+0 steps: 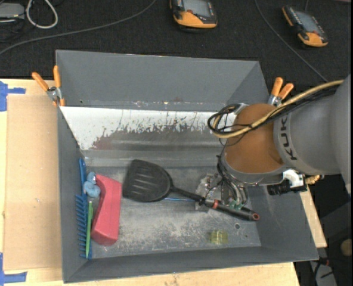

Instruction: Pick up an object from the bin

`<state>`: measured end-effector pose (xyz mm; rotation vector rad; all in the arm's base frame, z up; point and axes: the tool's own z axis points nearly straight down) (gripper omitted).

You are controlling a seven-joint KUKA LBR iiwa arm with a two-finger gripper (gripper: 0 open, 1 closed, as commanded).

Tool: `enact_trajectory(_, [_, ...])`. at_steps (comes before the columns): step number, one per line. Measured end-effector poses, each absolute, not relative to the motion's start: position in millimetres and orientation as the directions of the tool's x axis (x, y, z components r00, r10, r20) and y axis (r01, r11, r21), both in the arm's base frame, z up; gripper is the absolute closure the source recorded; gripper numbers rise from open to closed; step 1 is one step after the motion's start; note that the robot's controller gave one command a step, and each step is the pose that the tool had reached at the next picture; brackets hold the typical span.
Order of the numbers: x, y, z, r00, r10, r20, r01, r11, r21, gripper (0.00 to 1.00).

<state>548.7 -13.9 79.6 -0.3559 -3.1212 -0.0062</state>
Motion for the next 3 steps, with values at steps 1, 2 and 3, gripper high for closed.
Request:
enact_trajectory(1, [548.0,-14.0,99.0,-0.974,0.224,0.003,0.224,0.974,0.004,1.0])
enact_trajectory(2, [549.1,-14.2,115.5,-0.974,0.224,-0.001,0.224,0.974,0.005,1.0])
enact_trajectory(3, [546.6,-13.9,139.7,-0.975,0.223,0.009,0.223,0.975,0.003,1.0])
